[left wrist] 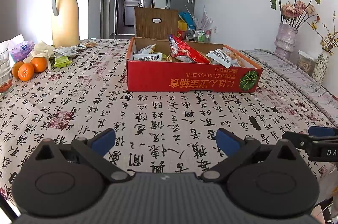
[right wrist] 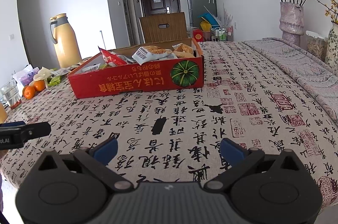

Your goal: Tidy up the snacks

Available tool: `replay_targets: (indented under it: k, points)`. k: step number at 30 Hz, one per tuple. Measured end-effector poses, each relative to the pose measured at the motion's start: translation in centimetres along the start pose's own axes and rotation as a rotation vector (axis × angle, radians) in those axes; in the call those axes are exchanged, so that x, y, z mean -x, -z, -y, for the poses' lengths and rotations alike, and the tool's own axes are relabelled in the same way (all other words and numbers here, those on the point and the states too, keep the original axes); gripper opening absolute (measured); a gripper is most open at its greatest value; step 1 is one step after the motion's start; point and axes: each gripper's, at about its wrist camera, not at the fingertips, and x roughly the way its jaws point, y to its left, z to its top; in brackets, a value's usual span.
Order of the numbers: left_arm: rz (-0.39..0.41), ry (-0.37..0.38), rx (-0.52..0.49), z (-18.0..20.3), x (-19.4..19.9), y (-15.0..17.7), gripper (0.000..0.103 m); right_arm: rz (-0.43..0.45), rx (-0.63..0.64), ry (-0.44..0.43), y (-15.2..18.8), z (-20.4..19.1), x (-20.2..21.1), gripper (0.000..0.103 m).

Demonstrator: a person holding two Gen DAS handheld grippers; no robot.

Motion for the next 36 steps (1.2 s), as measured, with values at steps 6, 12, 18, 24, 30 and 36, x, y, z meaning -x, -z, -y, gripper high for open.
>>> replay_targets:
  k: [6, 12, 18, 24, 30, 36]
  points:
    - [0.0, 0.003, -0.004, 0.24, 0.1, 0.06, 0.103, -0.001, 0.0, 0.001, 0.02, 0.0, -0.02, 0.103]
    - [-0.001, 0.004, -0.005, 0.24, 0.12, 0.06, 0.103, -0.001, 0.001, 0.002, 0.03, -0.02, -0.02, 0.103]
    - [0.0, 0.005, -0.003, 0.17, 0.14, 0.04, 0.103, -0.002, 0.002, 0.003, 0.05, 0.03, -0.01, 0.103]
    - [0.002, 0.007, -0.002, 0.18, 0.2, 0.03, 0.103, -0.001, 0.002, 0.003, 0.06, 0.02, 0.0, 0.103]
    - [0.003, 0.009, -0.003, 0.16, 0.25, 0.01, 0.103, -0.001, 0.002, 0.003, 0.07, 0.01, -0.01, 0.103]
    - [0.003, 0.008, 0.0, 0.18, 0.3, -0.03, 0.103, -0.002, 0.002, 0.003, 0.08, -0.01, -0.04, 0.103]
